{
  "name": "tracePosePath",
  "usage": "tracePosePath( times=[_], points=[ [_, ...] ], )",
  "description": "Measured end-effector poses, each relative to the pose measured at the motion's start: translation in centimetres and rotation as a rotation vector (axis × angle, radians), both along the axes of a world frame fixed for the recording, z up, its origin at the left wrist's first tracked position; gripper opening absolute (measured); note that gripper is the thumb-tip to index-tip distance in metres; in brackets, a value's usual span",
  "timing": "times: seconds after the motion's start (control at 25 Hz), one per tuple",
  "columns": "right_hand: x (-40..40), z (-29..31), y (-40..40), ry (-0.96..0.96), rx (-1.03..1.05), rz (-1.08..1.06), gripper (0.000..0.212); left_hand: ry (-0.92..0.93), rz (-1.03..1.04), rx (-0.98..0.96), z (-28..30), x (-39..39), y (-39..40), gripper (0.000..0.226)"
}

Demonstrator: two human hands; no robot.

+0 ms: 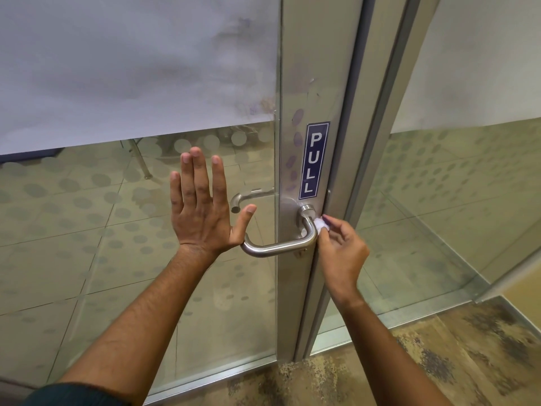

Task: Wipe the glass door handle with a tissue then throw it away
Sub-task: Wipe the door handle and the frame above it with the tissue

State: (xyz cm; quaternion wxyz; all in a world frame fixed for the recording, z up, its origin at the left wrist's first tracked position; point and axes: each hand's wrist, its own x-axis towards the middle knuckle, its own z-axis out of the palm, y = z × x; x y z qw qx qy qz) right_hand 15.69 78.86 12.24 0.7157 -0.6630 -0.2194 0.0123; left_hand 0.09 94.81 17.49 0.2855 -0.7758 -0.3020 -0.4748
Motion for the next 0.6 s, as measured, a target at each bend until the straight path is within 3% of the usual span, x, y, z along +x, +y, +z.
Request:
tracePosePath(
  times=[0.12,0.32,0.44,0.6],
  points=[
    [0.5,1.4,-0.6,-0.116,-0.016,0.007,0.018,0.001,0.003,0.004,0.1,0.0,-0.1,0.097],
    [1.5,2.5,-0.9,-0.514,-0.151,0.074,0.022,0.003,0.012,0.002,0.1,0.0,-0.1,0.098],
    [1.0,2.2,-1.4,-0.500,-0.186,0.111,0.029,0.003,0.011,0.000,0.1,0.0,0.0,0.098],
    [0.0,2.3,-1.6,-0.435,-0.191,0.109,0.023,0.004,0.003,-0.004,0.2,0.0,-0.1,0.098]
  ],
)
